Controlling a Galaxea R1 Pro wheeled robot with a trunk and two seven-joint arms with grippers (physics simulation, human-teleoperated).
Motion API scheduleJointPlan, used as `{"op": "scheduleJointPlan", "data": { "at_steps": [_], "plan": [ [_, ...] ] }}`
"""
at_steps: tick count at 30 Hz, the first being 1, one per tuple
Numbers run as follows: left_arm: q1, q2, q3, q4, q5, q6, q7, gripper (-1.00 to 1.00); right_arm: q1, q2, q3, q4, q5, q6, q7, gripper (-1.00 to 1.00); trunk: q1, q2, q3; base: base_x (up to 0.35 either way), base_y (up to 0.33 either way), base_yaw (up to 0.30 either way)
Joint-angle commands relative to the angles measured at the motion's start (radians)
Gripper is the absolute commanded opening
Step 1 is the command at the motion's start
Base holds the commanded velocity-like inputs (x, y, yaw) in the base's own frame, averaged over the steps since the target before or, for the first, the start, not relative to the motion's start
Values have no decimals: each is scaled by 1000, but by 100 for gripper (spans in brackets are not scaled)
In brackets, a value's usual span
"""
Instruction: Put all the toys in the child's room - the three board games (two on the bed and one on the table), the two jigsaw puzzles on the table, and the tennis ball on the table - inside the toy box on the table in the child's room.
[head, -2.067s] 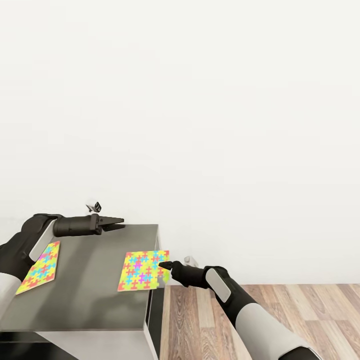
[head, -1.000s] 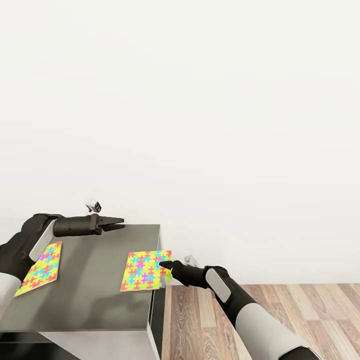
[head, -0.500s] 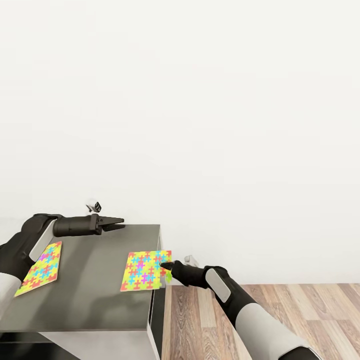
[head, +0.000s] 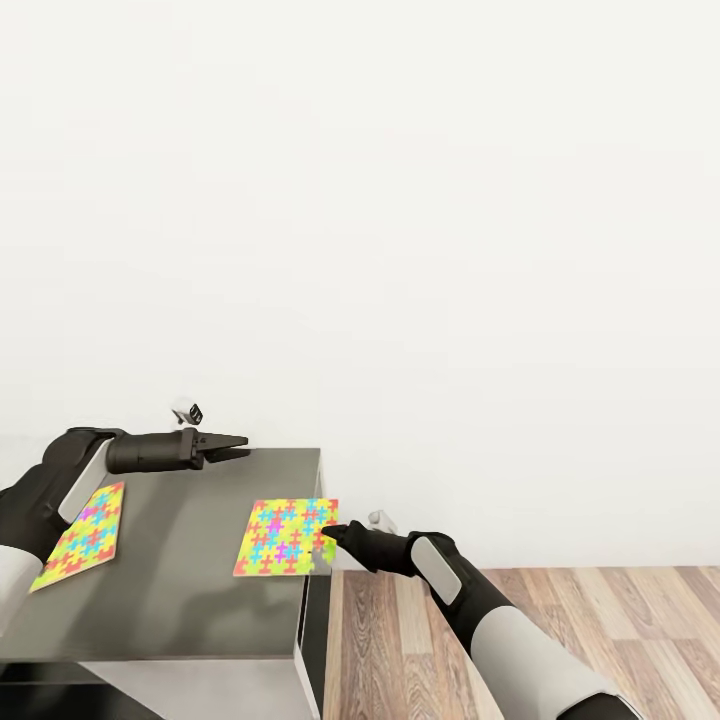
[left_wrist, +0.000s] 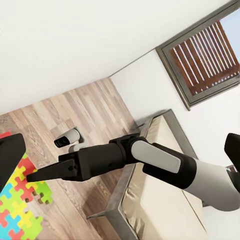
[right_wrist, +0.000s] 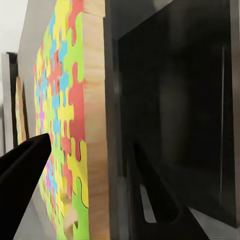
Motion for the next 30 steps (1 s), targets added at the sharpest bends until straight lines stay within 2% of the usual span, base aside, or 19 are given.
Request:
{"op": "scheduleJointPlan", "data": {
  "at_steps": [1, 28, 30],
  "plan": [
    [-1, 1, -3, 0, 3, 9, -2, 100, -1, 0, 1, 0, 2, 2, 1, -100, 0, -1, -1, -62, 0, 0],
    [-1, 1, -3, 0, 3, 8, -2, 100, -1, 0, 1, -4, 1, 3, 15, -100, 0, -1, -1, -6, 0, 0],
    [-1, 1, -3, 0, 3, 8, -2, 100, -1, 0, 1, -4, 1, 3, 15, -100, -8, 13, 5, 0, 0, 0]
  ]
}}
